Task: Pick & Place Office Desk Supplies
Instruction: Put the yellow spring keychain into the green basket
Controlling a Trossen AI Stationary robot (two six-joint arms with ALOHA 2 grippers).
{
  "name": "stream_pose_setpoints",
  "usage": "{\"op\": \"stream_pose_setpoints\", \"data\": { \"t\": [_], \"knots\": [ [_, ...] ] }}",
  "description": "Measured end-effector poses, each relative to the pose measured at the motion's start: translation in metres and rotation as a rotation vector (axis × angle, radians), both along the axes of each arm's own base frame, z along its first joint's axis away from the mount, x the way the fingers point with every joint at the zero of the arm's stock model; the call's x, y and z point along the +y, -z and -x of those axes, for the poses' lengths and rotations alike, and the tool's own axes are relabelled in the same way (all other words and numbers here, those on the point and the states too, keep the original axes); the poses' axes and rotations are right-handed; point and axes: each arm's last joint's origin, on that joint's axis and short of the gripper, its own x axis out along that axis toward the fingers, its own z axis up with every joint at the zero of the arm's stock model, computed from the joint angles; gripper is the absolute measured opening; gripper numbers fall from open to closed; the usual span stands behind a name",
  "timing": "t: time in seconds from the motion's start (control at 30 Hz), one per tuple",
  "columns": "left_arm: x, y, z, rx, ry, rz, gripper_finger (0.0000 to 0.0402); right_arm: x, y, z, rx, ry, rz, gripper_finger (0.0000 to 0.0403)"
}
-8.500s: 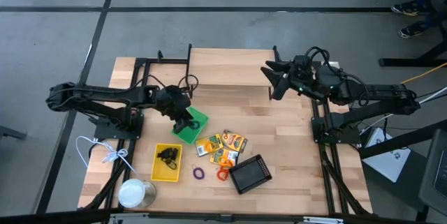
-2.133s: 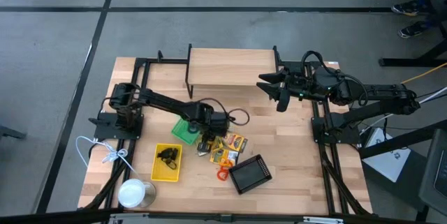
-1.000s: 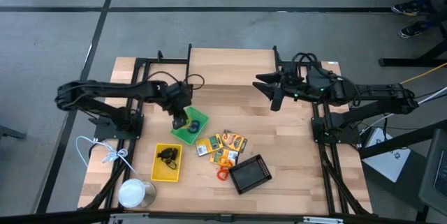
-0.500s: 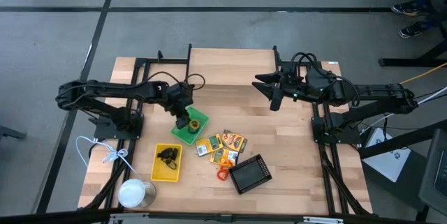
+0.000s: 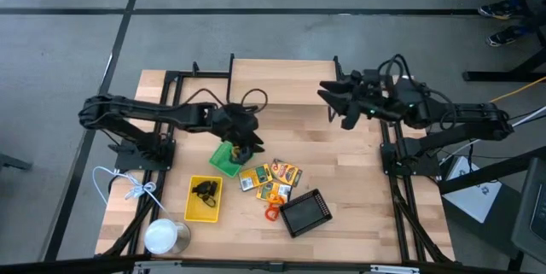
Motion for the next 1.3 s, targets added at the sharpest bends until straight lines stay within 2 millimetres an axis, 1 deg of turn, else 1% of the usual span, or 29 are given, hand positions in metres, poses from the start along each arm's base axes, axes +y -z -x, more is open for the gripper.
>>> {"op": "stream_pose_setpoints", "data": {
  "t": [0.07,0.17,0.2,0.27,0.33,0.4,0.5,0.57,0.63,0.73,0.77,0.83,1.0,1.1,1.2,1.3],
  "knots": [
    [-0.003,0.004,-0.012,0.004,0.013,0.004,0.0138,0.002,-0.002,0.004,-0.016,-0.078,-0.037,0.0197],
    [-0.009,0.017,-0.030,0.052,0.074,0.017,0.0136,0.007,-0.005,0.012,-0.028,-0.282,-0.068,0.0197],
    [-0.011,0.021,-0.036,0.060,0.099,0.020,0.0136,0.009,-0.007,0.016,-0.035,-0.351,-0.051,0.0197],
    [-0.017,0.031,-0.049,0.091,0.147,0.034,0.0136,0.013,-0.013,0.026,-0.061,-0.483,0.067,0.0197],
    [-0.023,0.041,-0.064,0.115,0.203,0.043,0.0136,0.018,-0.017,0.041,-0.076,-0.558,0.177,0.0197],
    [-0.031,0.051,-0.077,0.147,0.263,0.052,0.0136,0.019,-0.021,0.061,-0.085,-0.545,0.219,0.0197],
    [-0.040,0.062,-0.093,0.170,0.344,0.067,0.0136,0.016,-0.021,0.093,-0.055,-0.451,0.248,0.0197],
    [-0.044,0.068,-0.099,0.194,0.381,0.074,0.0136,0.015,-0.022,0.114,-0.064,-0.402,0.264,0.0197],
    [-0.045,0.072,-0.102,0.205,0.412,0.071,0.0136,0.013,-0.024,0.133,-0.098,-0.388,0.292,0.0197],
    [-0.045,0.081,-0.101,0.247,0.447,0.067,0.0134,0.010,-0.025,0.152,-0.133,-0.391,0.304,0.0197],
    [-0.045,0.084,-0.099,0.267,0.469,0.072,0.0134,0.010,-0.023,0.153,-0.119,-0.388,0.301,0.0197],
    [-0.045,0.085,-0.097,0.276,0.501,0.064,0.0134,0.010,-0.015,0.150,-0.091,-0.385,0.287,0.0197],
    [-0.055,0.086,-0.097,0.264,0.504,-0.055,0.0134,0.013,0.020,0.136,-0.026,-0.381,0.224,0.0197],
    [-0.062,0.087,-0.096,0.268,0.498,-0.086,0.0134,0.014,0.035,0.134,-0.151,-0.375,0.234,0.0197],
    [-0.068,0.088,-0.095,0.285,0.502,-0.096,0.0134,0.014,0.051,0.144,-0.301,-0.430,0.262,0.0197],
    [-0.075,0.093,-0.095,0.292,0.518,-0.099,0.0134,0.012,0.072,0.154,-0.373,-0.437,0.267,0.0197]
  ]
}}
